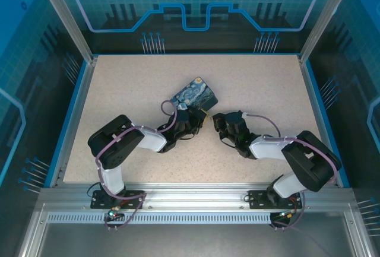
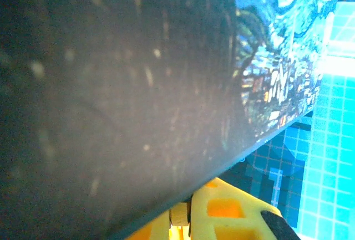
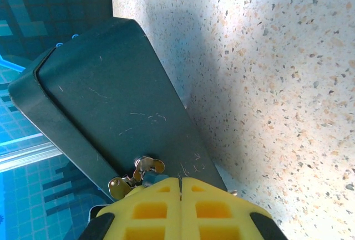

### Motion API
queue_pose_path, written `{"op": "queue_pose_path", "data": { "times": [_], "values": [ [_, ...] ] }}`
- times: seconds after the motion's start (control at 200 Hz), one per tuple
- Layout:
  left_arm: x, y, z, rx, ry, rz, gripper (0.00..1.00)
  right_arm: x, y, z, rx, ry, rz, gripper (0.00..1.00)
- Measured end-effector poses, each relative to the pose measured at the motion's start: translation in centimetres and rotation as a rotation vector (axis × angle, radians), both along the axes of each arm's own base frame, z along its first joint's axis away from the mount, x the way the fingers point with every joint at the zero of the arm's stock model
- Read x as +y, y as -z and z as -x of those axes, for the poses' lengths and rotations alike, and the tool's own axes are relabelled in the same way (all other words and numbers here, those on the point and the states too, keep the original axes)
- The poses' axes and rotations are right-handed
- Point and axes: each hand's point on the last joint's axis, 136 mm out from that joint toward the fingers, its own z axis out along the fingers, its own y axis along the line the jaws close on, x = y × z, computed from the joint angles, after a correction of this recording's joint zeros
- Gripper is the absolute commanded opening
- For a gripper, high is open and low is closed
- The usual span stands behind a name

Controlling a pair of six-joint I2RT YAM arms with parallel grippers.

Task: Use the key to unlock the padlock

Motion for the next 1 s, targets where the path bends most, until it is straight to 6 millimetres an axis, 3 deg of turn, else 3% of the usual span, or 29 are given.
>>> {"op": "queue_pose_path", "data": {
  "times": [0.655, 1.001],
  "values": [
    [0.7, 0.4, -0.4, 0.007, -0.033, -0.017, 0.00, 0.8, 1.2, -1.1, -0.009, 0.037, -0.105, 0.00],
    [0.7, 0.5, -0.3, 0.006, -0.030, -0.015, 0.00, 1.0, 0.6, -1.0, -0.024, -0.003, -0.073, 0.00]
  ]
}}
